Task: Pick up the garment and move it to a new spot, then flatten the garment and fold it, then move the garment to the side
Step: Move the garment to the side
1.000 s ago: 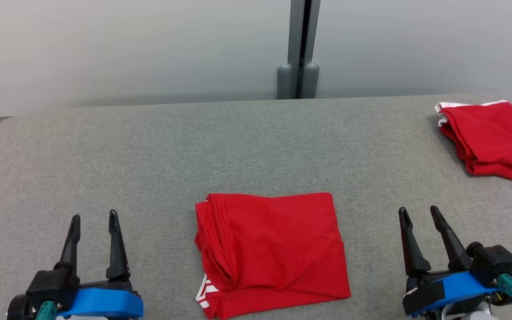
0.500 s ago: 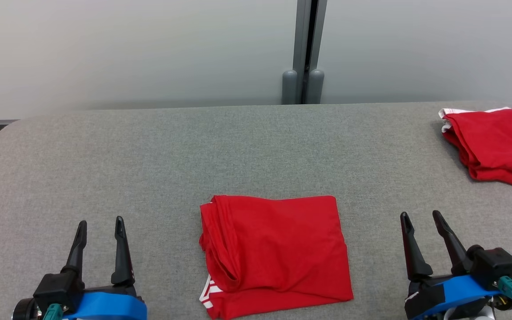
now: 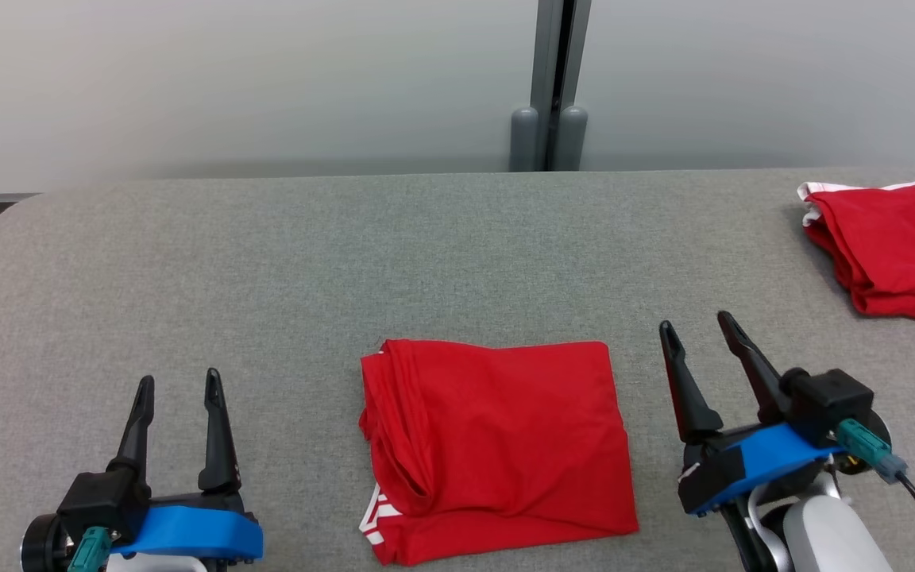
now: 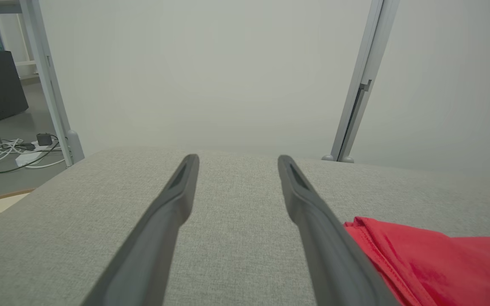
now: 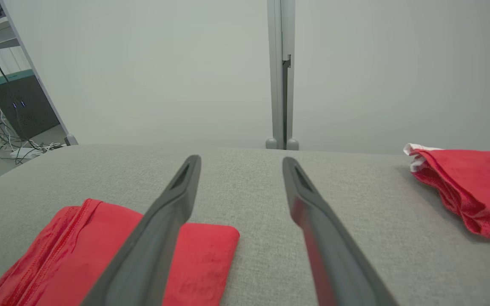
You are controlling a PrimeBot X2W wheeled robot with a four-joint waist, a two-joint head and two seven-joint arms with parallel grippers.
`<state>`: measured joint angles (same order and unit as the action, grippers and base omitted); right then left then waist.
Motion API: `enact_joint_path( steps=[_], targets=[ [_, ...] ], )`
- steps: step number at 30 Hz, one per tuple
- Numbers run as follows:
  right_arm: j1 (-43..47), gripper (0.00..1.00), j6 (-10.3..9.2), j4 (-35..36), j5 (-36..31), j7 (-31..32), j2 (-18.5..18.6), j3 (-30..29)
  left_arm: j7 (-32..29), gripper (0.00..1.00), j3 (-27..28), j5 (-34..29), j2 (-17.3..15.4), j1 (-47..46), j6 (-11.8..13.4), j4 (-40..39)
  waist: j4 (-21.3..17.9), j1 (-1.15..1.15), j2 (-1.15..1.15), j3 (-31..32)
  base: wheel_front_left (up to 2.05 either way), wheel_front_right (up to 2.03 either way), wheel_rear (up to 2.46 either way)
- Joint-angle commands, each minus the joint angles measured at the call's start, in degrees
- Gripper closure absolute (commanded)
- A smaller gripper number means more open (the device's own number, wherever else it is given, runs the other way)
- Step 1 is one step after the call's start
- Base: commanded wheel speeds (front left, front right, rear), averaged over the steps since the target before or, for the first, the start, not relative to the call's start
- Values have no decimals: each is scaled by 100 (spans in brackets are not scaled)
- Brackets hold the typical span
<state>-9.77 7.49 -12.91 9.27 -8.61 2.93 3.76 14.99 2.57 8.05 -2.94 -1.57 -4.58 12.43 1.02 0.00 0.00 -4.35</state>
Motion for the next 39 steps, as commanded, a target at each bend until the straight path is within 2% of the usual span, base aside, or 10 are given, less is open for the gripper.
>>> enact_joint_path(
  steps=[1, 9, 19, 27, 28, 29, 30, 34, 39],
  targets=[
    [-137, 0, 1, -40, 7, 53, -1, 72, 26, 0, -35, -26, 8, -94, -24, -3, 35, 0, 0, -44, 0, 0, 0],
    [-533, 0, 1, -715, 3, 340, 1, 381, 26, 0, -37, -6, 7, -291, -44, 15, 167, 0, 0, -256, 0, 0, 0],
    [-658, 0, 1, -1993, 200, 121, 0, 534, 26, 0, -95, 55, 7, -504, -53, 72, 305, 0, 0, -491, 0, 0, 0],
    [-732, 0, 2, -2687, 682, 14, -12, 1108, 26, 0, -141, 95, 7, -592, -27, 97, 334, 0, 0, -574, 0, 0, 0],
    [-729, 40, 2, -2739, 755, 43, -18, 1221, 26, 0, -144, 103, 7, -601, -27, 101, 334, 0, 0, -588, 0, 0, 0],
    [-750, 92, 3, -2791, 837, 54, -18, 1301, 26, 0, -145, 99, 7, -602, -26, 104, 329, 0, 0, -604, 0, 0, 0],
    [-792, 100, 4, -2829, 878, 23, -14, 1341, 26, 0, -145, 99, 7, -610, -24, 106, 322, 0, 0, -623, 0, 0, 0],
    [-1049, 100, 0, -2895, 891, -170, 19, 1320, 26, 0, -144, 134, 8, -674, -4, 97, 253, 0, 0, -713, 0, 0, 0],
    [-1426, 100, -4, -2836, 857, -379, 316, 1147, 26, 0, -142, 134, 9, -807, -10, 47, 105, 0, 0, -875, 0, 0, 0]
  ],
)
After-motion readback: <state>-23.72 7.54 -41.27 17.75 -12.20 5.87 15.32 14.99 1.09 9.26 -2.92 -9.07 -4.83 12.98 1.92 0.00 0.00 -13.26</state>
